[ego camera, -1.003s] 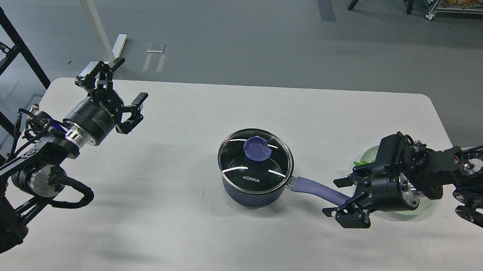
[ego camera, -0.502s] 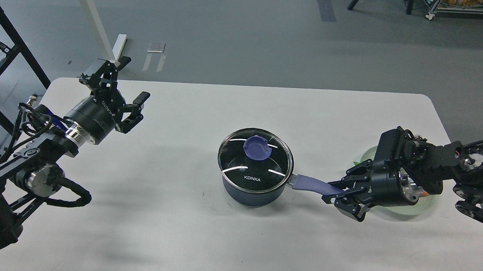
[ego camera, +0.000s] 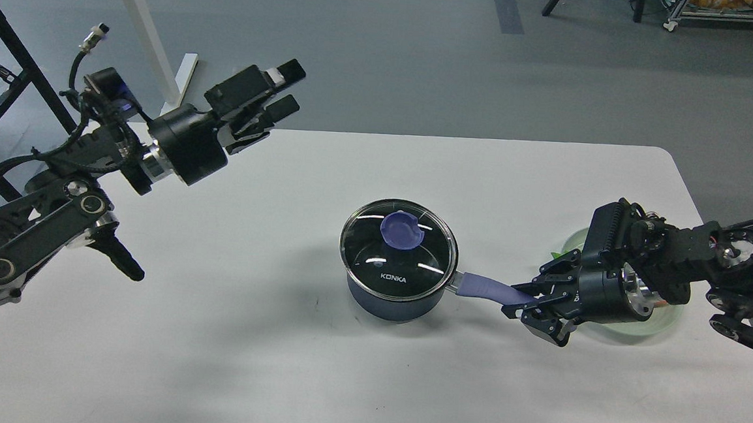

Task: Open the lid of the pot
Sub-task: 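Reach the left gripper over the pot and grasp the lid's purple knob, then lift the glass lid off the pot with the left gripper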

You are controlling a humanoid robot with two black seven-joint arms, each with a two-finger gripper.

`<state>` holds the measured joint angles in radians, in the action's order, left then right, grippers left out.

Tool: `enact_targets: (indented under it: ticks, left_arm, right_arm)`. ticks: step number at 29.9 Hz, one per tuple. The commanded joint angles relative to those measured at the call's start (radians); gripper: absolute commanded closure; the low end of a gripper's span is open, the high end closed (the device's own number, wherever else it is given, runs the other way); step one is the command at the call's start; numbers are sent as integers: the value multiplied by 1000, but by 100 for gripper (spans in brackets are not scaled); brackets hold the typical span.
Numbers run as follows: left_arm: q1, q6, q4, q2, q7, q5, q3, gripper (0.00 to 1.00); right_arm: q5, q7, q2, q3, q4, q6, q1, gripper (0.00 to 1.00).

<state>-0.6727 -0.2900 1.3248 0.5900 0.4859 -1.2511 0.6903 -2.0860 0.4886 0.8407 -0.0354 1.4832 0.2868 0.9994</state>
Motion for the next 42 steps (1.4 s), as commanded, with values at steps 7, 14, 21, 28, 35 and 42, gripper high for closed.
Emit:
enact_targets:
  ticks: [7,14,21,28,35,42]
  left_arm:
    - [-257,216,24,-33,3,-626,-394,1]
    - [-349,357,-71,-96,3,-700,-623,1]
    - [-349,403,-228,-202,3,-774,-624,1]
    - [-347,403,-246,-230,3,-772,-630,1]
    - [-344,396,-272,-246,3,-765,-653,1]
    - [-341,396,-300,-260,3,-760,-653,1]
  right_arm:
    - [1,0,3,0,0,0,-2,74]
    - [3,0,3,0,0,0,-5,74]
    - [3,0,6,0,0,0,-8,74]
    - [3,0,5,0,0,0,-8,74]
    - [3,0,3,0,0,0,-8,74]
    - [3,0,1,0,0,0,-8,74]
